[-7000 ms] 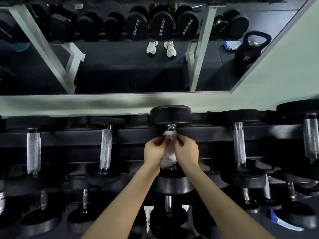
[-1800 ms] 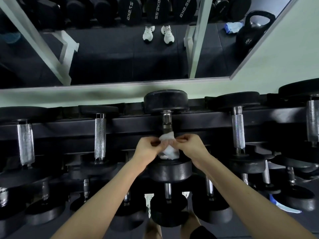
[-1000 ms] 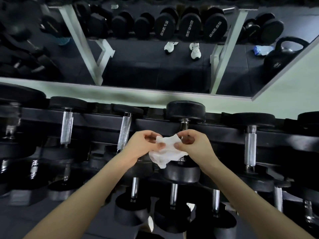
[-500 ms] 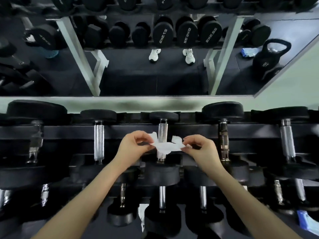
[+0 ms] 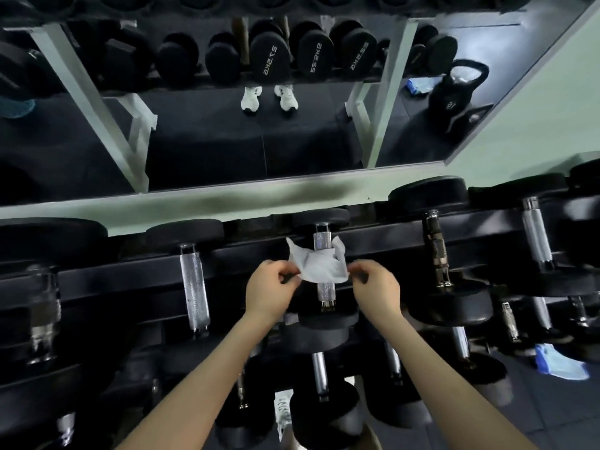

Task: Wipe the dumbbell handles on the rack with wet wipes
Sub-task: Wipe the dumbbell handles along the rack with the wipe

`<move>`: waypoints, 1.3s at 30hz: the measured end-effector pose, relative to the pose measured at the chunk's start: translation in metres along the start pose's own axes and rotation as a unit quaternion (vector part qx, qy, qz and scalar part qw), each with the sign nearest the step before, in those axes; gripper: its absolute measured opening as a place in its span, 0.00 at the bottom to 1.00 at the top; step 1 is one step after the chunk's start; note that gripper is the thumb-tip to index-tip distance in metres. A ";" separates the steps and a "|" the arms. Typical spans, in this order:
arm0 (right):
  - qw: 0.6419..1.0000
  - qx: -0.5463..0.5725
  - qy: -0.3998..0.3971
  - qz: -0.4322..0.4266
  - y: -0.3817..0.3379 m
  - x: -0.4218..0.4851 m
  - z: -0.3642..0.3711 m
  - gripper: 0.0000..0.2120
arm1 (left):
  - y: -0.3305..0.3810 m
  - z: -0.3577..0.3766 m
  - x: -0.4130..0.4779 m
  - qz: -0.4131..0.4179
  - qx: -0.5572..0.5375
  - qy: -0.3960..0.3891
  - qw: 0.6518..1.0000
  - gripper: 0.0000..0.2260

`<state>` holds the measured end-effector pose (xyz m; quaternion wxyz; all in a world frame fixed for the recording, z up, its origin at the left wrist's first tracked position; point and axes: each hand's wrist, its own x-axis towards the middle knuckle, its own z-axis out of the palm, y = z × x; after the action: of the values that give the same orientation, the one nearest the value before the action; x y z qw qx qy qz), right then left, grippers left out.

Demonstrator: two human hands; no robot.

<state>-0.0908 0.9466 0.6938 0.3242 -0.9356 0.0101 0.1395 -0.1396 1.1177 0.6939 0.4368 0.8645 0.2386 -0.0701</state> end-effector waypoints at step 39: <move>0.883 0.426 0.049 0.188 -0.056 0.048 0.035 0.09 | 0.072 0.048 0.045 -0.258 -0.496 0.175 0.811 0.06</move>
<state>-0.0474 1.0158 0.6890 0.6584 -0.6933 0.2607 0.1337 -0.0622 1.0599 0.7017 0.7229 0.4353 0.5273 0.0997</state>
